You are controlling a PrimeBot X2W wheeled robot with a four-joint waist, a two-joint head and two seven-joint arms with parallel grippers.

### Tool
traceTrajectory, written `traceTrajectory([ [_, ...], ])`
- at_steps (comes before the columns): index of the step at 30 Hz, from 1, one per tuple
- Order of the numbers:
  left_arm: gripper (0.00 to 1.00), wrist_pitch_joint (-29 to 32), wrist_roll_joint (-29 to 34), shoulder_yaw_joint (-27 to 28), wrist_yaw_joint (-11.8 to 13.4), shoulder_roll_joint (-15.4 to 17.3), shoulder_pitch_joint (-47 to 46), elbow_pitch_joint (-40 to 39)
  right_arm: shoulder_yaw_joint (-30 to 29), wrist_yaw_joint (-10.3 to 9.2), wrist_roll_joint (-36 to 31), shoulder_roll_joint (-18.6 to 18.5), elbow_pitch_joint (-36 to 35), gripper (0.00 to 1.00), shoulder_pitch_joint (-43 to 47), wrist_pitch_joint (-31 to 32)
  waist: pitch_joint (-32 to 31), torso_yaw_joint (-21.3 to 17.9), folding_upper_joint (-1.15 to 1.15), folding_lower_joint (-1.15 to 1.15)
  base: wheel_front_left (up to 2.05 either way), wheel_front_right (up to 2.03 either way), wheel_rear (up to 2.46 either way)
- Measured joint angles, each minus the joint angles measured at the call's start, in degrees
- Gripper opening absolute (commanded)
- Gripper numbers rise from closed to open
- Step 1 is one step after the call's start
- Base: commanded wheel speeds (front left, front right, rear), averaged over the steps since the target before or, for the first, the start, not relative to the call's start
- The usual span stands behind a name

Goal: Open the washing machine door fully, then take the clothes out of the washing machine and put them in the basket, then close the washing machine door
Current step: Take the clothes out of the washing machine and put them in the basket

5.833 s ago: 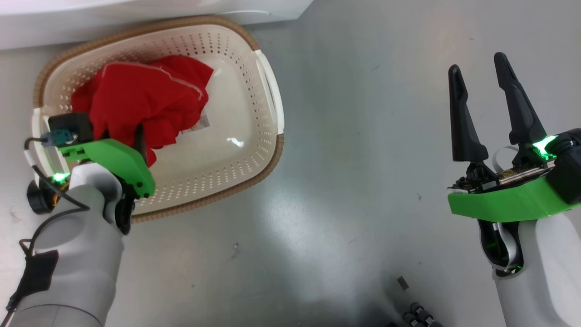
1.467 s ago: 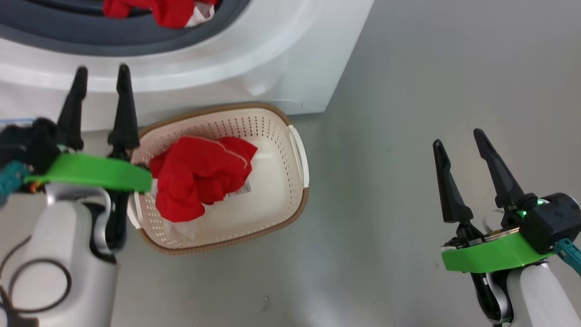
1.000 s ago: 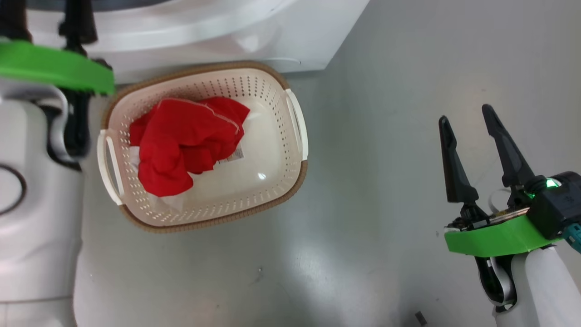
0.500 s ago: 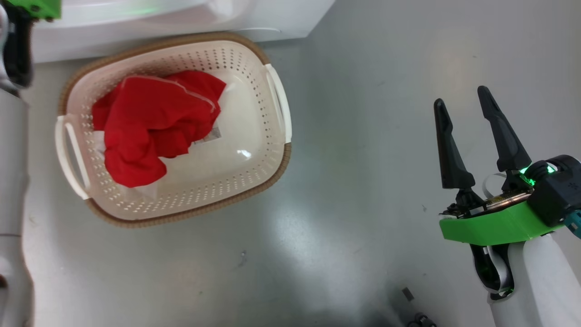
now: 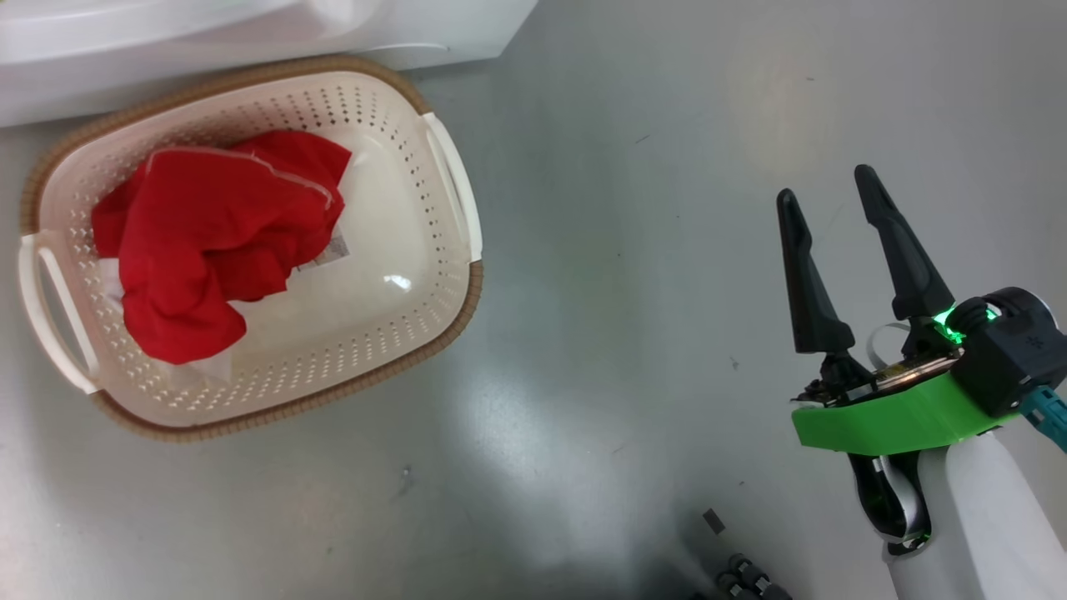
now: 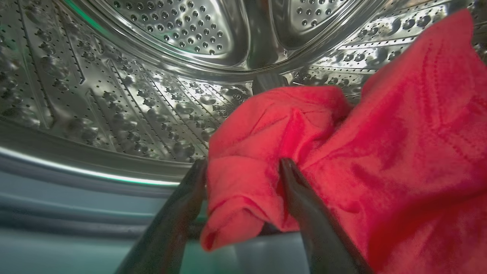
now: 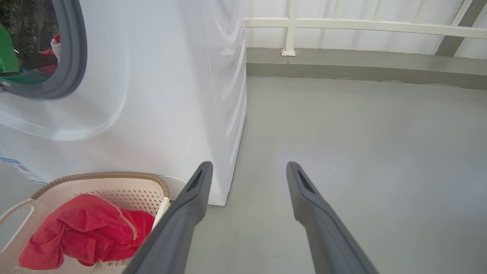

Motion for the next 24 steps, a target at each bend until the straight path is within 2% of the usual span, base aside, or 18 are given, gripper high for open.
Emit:
traceTrajectory([
  [9, 1.0, 5.3, 0.9, -1.2, 1.4, 0.0, -2.5, 5.2, 0.8, 0.0, 0.5, 0.0, 0.0, 1.0, 0.0, 0.0, -0.4, -0.8, 0.0, 0.0, 0.0, 0.0, 0.0],
  [10, 0.76, 5.3, 0.9, -1.3, 1.4, -0.1, -2.6, 5.4, 0.8, 0.0, 0.5, 0.0, 0.0, 1.0, 0.0, 0.0, -0.4, -0.7, 0.0, 0.0, 0.0, 0.0, 0.0],
  [12, 0.06, 5.4, 0.7, -1.3, 1.4, -0.5, -2.6, 5.9, 0.9, 0.0, 0.5, 0.0, 0.0, 1.0, 0.0, 0.0, -0.5, -0.6, 0.0, 0.0, 0.0, 0.0, 0.0],
  [13, 0.0, 5.7, 0.3, -1.3, 1.4, -0.6, -2.6, 6.1, 0.9, 0.0, 0.5, 0.0, 0.0, 1.0, 0.0, 0.0, -0.5, -0.6, 0.0, 0.0, 0.0, 0.0, 0.0],
  [19, 0.0, 4.5, -0.7, -1.3, 1.0, -1.5, -2.5, 6.7, 0.9, 0.0, 0.6, 0.0, 0.0, 1.0, 0.0, 0.0, -0.8, 0.1, 0.0, 0.0, 0.0, 0.0, 0.0],
  [24, 0.0, 0.1, -1.3, -1.7, 0.0, -2.1, -1.3, 6.5, 0.8, 0.0, 0.6, 0.0, 0.2, 1.0, 0.0, 0.0, -1.2, 0.9, 0.0, 0.0, 0.0, 0.0, 0.0],
])
